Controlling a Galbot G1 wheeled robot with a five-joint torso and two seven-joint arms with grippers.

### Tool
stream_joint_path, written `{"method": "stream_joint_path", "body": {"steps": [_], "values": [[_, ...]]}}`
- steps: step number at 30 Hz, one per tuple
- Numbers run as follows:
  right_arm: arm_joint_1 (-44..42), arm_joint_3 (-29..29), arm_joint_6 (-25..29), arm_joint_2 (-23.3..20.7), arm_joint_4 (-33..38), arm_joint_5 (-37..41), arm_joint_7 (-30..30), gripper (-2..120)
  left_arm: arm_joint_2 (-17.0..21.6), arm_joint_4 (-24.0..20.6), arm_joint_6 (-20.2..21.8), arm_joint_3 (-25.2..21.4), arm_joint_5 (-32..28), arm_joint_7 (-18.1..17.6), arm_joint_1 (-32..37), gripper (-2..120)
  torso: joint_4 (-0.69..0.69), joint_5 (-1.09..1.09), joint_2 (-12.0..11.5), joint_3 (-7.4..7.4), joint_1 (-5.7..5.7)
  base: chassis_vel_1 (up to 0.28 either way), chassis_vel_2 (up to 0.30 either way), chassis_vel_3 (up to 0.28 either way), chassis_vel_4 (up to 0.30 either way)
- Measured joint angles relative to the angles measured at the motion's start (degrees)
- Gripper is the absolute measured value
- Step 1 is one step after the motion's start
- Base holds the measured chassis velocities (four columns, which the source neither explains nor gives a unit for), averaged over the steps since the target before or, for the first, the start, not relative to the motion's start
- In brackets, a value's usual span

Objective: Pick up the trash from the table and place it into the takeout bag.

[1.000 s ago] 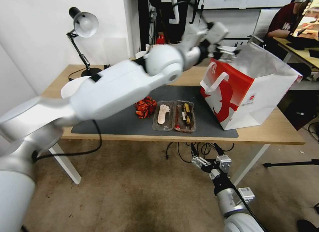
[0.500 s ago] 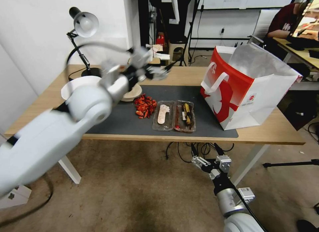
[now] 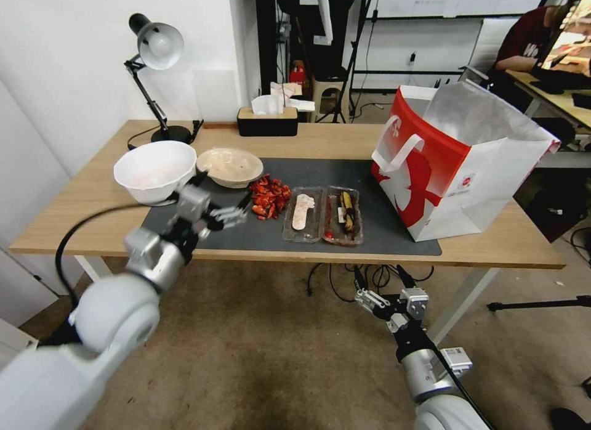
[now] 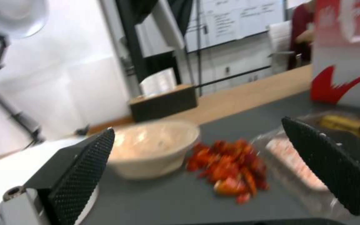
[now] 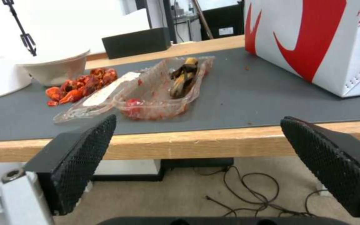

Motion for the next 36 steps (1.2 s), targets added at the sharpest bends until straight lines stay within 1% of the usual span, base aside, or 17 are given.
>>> {"method": "stream_joint_path", "body": {"steps": [1, 3, 4, 5, 6, 7, 9, 10, 12, 17, 36], "values": [[-0.01, 0.01, 0.0, 0.0, 0.0, 0.0, 0.0, 100, -1.16, -0.23, -0.28, -0.99, 1.47, 0.02, 2.18, 100, 0.02, 0.01, 0.0, 0.0, 0.0, 0.0, 0.0, 0.0, 0.0], [-0.01, 0.01, 0.0, 0.0, 0.0, 0.0, 0.0, 100, -1.16, -0.23, -0.28, -0.99, 1.47, 0.02, 2.18, 100, 0.02, 0.01, 0.0, 0.0, 0.0, 0.0, 0.0, 0.0, 0.0], [0.0, 0.01, 0.0, 0.0, 0.0, 0.0, 0.0, 100, -4.17, -0.89, -0.74, -2.64, 5.51, -0.57, 8.47, 100, 0.01, 0.01, -0.01, 0.0, 0.0, 0.0, 0.0, 0.0, 0.0], [0.0, 0.01, 0.0, 0.0, 0.0, 0.0, 0.0, 100, -4.94, -1.0, -0.74, -2.77, 6.41, -1.11, 10.01, 100, 0.01, 0.01, -0.01, 0.0, 0.01, 0.0, 0.0, 0.0, 0.0], [0.0, 0.01, 0.0, 0.0, 0.0, 0.0, 0.0, 100, -4.94, -1.0, -0.74, -2.77, 6.41, -1.11, 10.01, 100, 0.01, 0.01, -0.01, 0.0, 0.01, 0.0, 0.0, 0.0, 0.0], [-0.01, 0.01, 0.0, 0.0, 0.0, 0.0, 0.0, 100, -6.12, -1.04, -0.67, -2.78, 7.81, -2.16, 12.31, 100, 0.01, 0.01, -0.01, 0.01, 0.0, 0.0, 0.0, 0.0, 0.0], [0.01, 0.01, 0.0, 0.0, 0.0, 0.0, 0.0, 100, -7.36, -0.51, -0.84, -2.43, 8.98, -3.69, 14.14, 100, 0.01, 0.02, -0.01, 0.0, 0.01, 0.0, 0.0, 0.0, 0.0], [0.01, 0.01, 0.0, 0.0, 0.0, 0.0, 0.0, 100, -7.36, -0.51, -0.84, -2.43, 8.98, -3.69, 14.14, 100, 0.01, 0.02, -0.01, 0.0, 0.01, 0.0, 0.0, 0.0, 0.0], [0.0, 0.0, 0.0, 0.0, 0.0, 0.0, 0.0, 100, -8.48, 0.95, -1.9, -2.15, 9.88, -5.3, 15.4, 100, 0.0, 0.0, -0.01, 0.0, 0.01, 0.0, 0.0, 0.0, 0.0], [0.0, 0.01, 0.0, 0.0, 0.0, 0.0, 0.0, 100, -9.14, 1.85, -3.68, -1.98, 10.0, -5.92, 16.26, 100, 0.0, 0.01, -0.01, 0.01, 0.0, 0.0, 0.0, 0.0, 0.0], [0.0, 0.01, 0.0, 0.0, 0.0, 0.0, 0.0, 100, -9.56, 2.72, -4.39, -1.91, 9.92, -6.32, 16.88, 100, 0.0, 0.01, -0.01, 0.01, 0.01, 0.0, 0.0, 0.0, 0.0]]}}
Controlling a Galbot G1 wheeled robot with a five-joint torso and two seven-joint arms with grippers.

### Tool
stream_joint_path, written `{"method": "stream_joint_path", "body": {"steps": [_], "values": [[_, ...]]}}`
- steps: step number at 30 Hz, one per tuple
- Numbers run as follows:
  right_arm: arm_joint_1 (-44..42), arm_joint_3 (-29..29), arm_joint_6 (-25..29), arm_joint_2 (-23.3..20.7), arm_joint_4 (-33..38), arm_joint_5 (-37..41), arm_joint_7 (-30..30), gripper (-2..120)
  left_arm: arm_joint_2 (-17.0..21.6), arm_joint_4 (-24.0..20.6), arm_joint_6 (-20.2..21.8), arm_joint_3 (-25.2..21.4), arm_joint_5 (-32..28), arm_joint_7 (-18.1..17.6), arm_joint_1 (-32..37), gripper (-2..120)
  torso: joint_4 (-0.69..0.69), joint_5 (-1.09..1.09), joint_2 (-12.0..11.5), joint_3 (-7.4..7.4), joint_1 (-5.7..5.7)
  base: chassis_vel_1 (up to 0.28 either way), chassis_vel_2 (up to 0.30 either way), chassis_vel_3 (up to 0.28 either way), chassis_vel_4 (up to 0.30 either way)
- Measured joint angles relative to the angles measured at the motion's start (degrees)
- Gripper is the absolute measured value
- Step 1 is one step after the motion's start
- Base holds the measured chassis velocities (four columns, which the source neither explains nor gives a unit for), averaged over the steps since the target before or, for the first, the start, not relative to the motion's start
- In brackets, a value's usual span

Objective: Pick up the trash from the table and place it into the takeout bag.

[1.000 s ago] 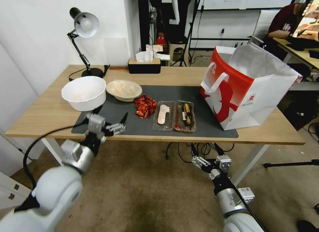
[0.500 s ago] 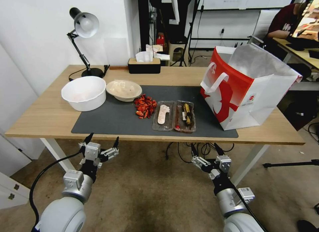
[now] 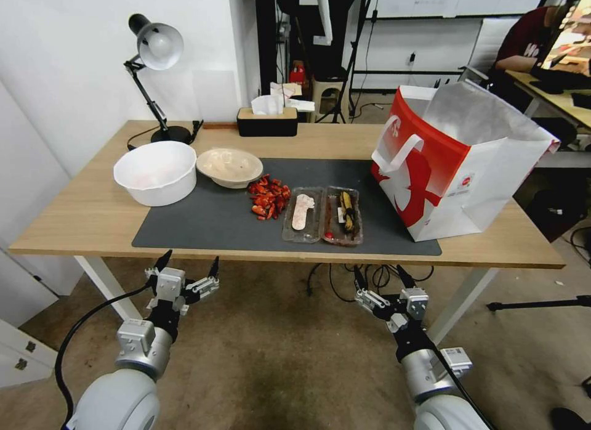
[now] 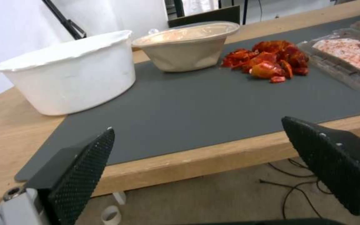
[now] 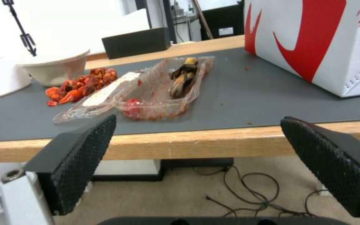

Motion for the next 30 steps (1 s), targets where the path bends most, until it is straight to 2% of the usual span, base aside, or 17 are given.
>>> {"method": "stream_joint_path", "body": {"steps": [9, 12, 13, 15, 16, 17, 20, 21, 24, 25, 27, 28, 29, 30], "values": [[0.0, 0.0, 0.0, 0.0, 0.0, 0.0, 0.0, 100, 0.29, 0.4, 0.18, 0.44, -1.01, -0.17, -0.05, 100, 0.01, 0.0, 0.0, 0.0, 0.0, 0.0, 0.0, 0.0, 0.0], [0.01, 0.0, 0.0, 0.0, 0.0, 0.0, 0.0, 100, 1.88, -1.04, 2.86, 1.2, -6.91, -2.11, -3.64, 100, 0.03, 0.0, 0.0, 0.0, 0.0, 0.0, 0.0, 0.0, 0.0], [0.01, 0.0, 0.0, 0.0, 0.0, 0.0, 0.0, 100, 1.88, -1.04, 2.86, 1.2, -6.91, -2.11, -3.64, 100, 0.03, 0.0, 0.0, 0.0, 0.0, 0.0, 0.0, 0.0, 0.0], [0.0, 0.0, 0.0, 0.0, 0.0, 0.0, 0.0, 100, 3.95, -1.91, 5.65, 1.26, -13.75, -4.41, -9.21, 100, 0.0, -0.01, 0.0, 0.0, 0.0, 0.0, 0.0, 0.0, 0.0], [0.0, 0.0, 0.0, 0.0, 0.0, 0.0, 0.0, 100, 6.15, -2.55, 9.0, 1.32, -23.14, -7.67, -14.72, 100, -0.01, 0.0, 0.0, 0.0, 0.0, 0.0, 0.0, 0.0, 0.0], [0.0, 0.0, 0.0, 0.0, 0.0, 0.0, 0.0, 100, 6.15, -2.55, 9.0, 1.32, -23.14, -7.67, -14.72, 100, -0.01, 0.0, 0.0, 0.0, 0.0, 0.0, 0.0, 0.0, 0.0], [0.01, 0.01, 0.0, 0.0, 0.0, 0.0, 0.0, 100, 10.39, -1.3, 15.03, 2.68, -43.36, -14.64, -26.09, 100, -0.02, 0.02, 0.0, 0.0, 0.01, 0.0, 0.0, 0.0, 0.0], [0.01, 0.01, 0.0, 0.0, 0.0, 0.0, 0.0, 100, 10.39, -1.3, 15.03, 2.68, -43.36, -14.64, -26.09, 100, -0.02, 0.02, 0.0, 0.0, 0.01, 0.0, 0.0, 0.0, 0.0], [0.01, 0.0, 0.0, 0.0, 0.0, 0.0, 0.0, 100, 11.97, 2.32, 17.05, 4.6, -55.24, -18.4, -34.22, 100, -0.01, 0.0, 0.0, 0.01, 0.02, 0.0, 0.0, 0.0, 0.0], [0.01, 0.0, 0.0, 0.0, 0.0, 0.0, 0.0, 100, 11.97, 2.32, 17.05, 4.6, -55.24, -18.4, -34.22, 100, -0.01, 0.0, 0.0, 0.01, 0.02, 0.0, 0.0, 0.0, 0.0], [0.0, 0.0, 0.0, 0.0, 0.0, 0.0, 0.0, 100, 11.97, 5.03, 18.42, 6.03, -63.92, -22.41, -39.72, 100, -0.01, -0.01, 0.0, 0.01, 0.02, 0.0, 0.0, 0.0, 0.0], [0.0, 0.0, 0.0, 0.0, 0.0, 0.0, 0.0, 100, 11.45, 6.99, 19.33, 7.22, -69.45, -25.63, -43.16, 100, 0.0, 0.01, -0.01, 0.01, 0.02, 0.0, 0.0, 0.0, 0.0], [0.0, 0.0, 0.0, 0.0, 0.0, 0.0, 0.0, 100, 11.45, 6.99, 19.33, 7.22, -69.45, -25.63, -43.16, 100, 0.0, 0.01, -0.01, 0.01, 0.02, 0.0, 0.0, 0.0, 0.0], [0.0, 0.0, 0.0, 0.0, 0.0, 0.0, 0.0, 100, 10.71, 9.02, 19.87, 8.72, -75.28, -28.68, -46.26, 100, 0.0, -0.01, 0.0, 0.01, 0.01, 0.0, 0.0, 0.0, 0.0]]}}
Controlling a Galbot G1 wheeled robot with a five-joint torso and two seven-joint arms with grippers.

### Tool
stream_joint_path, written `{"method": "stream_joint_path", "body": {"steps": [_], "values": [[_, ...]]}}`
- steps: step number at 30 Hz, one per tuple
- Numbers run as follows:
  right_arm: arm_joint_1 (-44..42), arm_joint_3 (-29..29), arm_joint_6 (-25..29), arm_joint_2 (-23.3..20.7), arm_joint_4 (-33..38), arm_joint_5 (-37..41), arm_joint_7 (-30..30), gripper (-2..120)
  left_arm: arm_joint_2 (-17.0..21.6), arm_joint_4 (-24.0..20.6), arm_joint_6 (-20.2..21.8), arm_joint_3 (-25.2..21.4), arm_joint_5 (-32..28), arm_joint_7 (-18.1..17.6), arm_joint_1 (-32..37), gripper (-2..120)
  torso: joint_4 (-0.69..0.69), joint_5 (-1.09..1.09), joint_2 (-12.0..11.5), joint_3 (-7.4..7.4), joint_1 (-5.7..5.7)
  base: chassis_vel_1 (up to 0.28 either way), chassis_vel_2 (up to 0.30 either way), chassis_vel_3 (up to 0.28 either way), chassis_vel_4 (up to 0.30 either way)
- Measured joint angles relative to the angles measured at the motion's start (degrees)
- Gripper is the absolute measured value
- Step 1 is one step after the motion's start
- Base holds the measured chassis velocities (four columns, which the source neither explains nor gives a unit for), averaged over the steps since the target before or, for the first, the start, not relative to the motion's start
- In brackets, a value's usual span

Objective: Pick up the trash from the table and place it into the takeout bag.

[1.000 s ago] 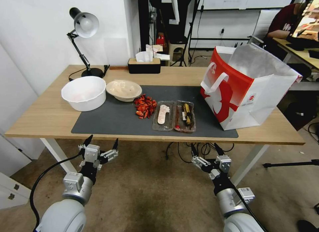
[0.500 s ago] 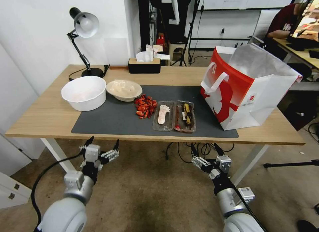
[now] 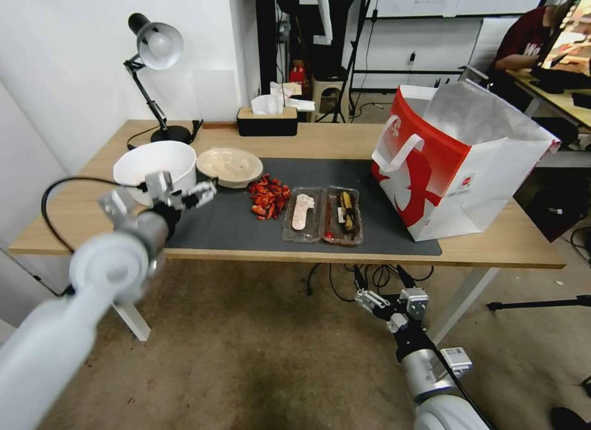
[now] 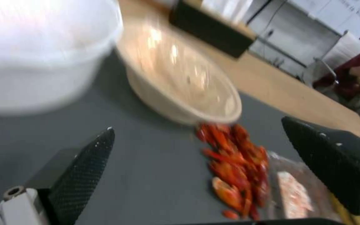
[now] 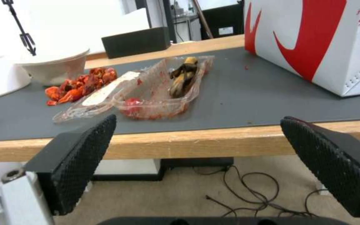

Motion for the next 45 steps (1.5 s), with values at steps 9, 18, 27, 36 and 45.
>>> {"method": "stream_joint_path", "body": {"steps": [9, 18, 27, 36, 45], "values": [[0.0, 0.0, 0.0, 0.0, 0.0, 0.0, 0.0, 100, -4.14, 11.79, 0.35, 8.14, -14.79, -9.44, -15.54, 100, -0.01, 0.02, 0.0, -0.01, 0.0, 0.0, 0.0, 0.0, 0.0], [0.0, 0.0, 0.0, 0.0, 0.0, 0.0, 0.0, 100, -7.08, 21.6, -0.73, 12.7, -12.38, -9.47, -21.23, 100, 0.01, 0.01, 0.0, -0.01, -0.01, 0.0, 0.0, 0.0, 0.0], [0.0, 0.0, 0.0, 0.0, 0.0, 0.0, 0.0, 100, -9.09, 26.78, -0.62, 14.58, -11.32, -8.96, -23.55, 100, 0.01, 0.02, 0.0, -0.01, -0.01, 0.0, 0.0, 0.0, 0.0], [0.0, 0.0, 0.0, 0.0, 0.0, 0.0, 0.0, 100, -12.01, 32.11, -0.6, 16.68, -10.03, -8.09, -26.27, 100, 0.0, 0.01, 0.0, -0.01, -0.01, 0.0, 0.0, 0.0, 0.0], [0.0, 0.0, 0.0, 0.0, 0.0, 0.0, 0.0, 100, -13.31, 34.29, -2.24, 17.78, -7.96, -8.74, -26.95, 79, 0.0, 0.01, 0.01, -0.01, -0.01, 0.0, 0.0, 0.0, 0.0]]}}
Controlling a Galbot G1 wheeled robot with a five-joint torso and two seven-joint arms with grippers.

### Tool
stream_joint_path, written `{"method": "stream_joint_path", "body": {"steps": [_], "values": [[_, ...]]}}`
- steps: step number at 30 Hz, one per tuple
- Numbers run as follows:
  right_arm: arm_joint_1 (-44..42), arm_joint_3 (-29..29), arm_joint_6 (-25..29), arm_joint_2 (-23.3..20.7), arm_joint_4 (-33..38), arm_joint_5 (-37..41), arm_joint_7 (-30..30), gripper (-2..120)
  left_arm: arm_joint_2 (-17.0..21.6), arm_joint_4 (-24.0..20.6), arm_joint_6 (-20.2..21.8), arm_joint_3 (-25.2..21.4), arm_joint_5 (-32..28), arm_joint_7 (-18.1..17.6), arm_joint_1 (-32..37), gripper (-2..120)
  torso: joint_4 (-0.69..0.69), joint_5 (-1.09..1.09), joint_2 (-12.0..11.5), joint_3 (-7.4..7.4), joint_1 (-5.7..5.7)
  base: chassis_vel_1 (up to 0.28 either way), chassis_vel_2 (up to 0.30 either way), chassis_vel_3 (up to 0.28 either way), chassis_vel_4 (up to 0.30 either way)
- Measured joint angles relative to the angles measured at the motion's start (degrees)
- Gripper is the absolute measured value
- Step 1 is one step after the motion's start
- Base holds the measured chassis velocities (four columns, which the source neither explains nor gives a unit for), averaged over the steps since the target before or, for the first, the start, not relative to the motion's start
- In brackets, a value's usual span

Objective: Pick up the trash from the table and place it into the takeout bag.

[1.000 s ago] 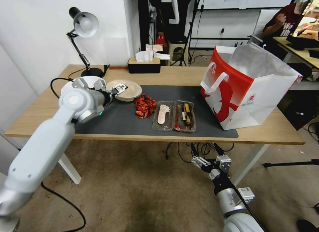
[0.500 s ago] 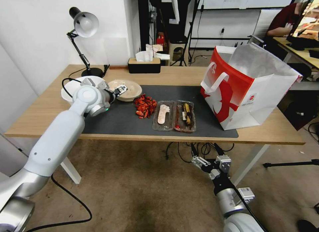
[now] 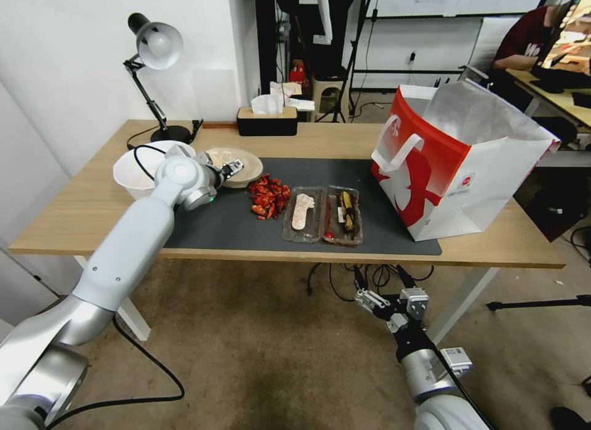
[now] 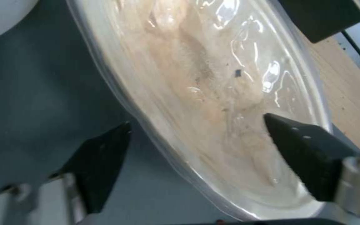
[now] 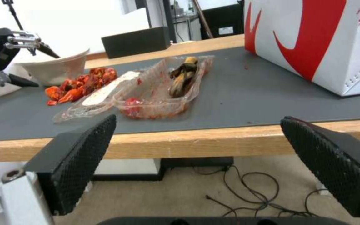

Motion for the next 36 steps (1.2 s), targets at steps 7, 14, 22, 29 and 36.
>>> {"method": "stream_joint_path", "body": {"steps": [7, 14, 22, 29, 36], "values": [[0.0, 0.0, 0.0, 0.0, 0.0, 0.0, 0.0, 100, 0.46, -0.31, -0.35, -0.13, 0.27, -0.03, 0.55, 55, 0.01, 0.0, 0.0, 0.0, 0.0, 0.0, 0.0, 0.0, 0.0], [0.01, 0.0, 0.0, 0.0, 0.0, 0.0, 0.0, 100, 0.96, -2.25, -0.69, -0.29, 0.28, 0.14, 0.68, 29, 0.0, 0.01, 0.0, 0.0, 0.0, 0.0, 0.0, 0.0, 0.0], [0.0, 0.0, 0.0, 0.0, 0.0, 0.0, 0.0, 100, 1.95, -4.94, -0.71, -0.06, 1.53, 1.64, 2.02, 0, 0.01, 0.0, 0.01, 0.0, -0.01, 0.0, 0.0, 0.0, 0.0], [0.0, 0.0, 0.0, 0.0, 0.0, 0.0, 0.0, 100, 3.03, -7.4, -3.3, -0.29, 5.07, 8.41, 2.49, 0, 0.0, 0.01, 0.0, 0.0, -0.01, 0.0, 0.0, 0.0, 0.0], [0.01, 0.0, 0.0, 0.0, 0.0, 0.0, 0.0, 100, 5.68, -9.9, -8.74, 0.16, 17.77, 23.55, 3.49, 0, 0.01, 0.0, 0.0, 0.0, -0.01, 0.0, 0.0, 0.0, 0.0]]}}
